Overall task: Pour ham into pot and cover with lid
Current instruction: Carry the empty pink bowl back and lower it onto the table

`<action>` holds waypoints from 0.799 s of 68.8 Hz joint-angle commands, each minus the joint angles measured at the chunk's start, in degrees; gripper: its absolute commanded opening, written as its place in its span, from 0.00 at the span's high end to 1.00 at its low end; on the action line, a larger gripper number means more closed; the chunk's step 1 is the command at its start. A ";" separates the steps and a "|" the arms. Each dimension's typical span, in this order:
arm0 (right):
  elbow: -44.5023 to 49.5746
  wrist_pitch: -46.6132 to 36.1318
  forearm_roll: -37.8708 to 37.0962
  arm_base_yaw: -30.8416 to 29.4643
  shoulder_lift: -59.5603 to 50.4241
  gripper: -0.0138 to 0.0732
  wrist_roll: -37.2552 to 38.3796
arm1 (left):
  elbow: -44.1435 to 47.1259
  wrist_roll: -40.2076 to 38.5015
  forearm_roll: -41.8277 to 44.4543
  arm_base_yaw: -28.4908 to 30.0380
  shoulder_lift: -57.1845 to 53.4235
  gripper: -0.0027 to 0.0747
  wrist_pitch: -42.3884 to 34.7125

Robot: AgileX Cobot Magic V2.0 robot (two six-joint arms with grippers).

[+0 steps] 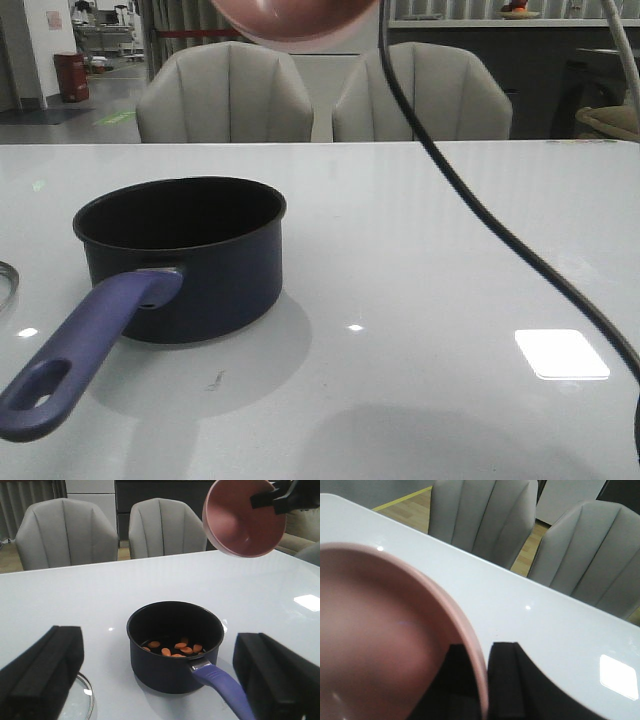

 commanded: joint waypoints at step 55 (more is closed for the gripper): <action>14.72 15.97 -5.75 -7.05 -11.06 0.69 12.09 | -1.51 -0.14 -0.75 -0.47 0.59 0.12 -4.84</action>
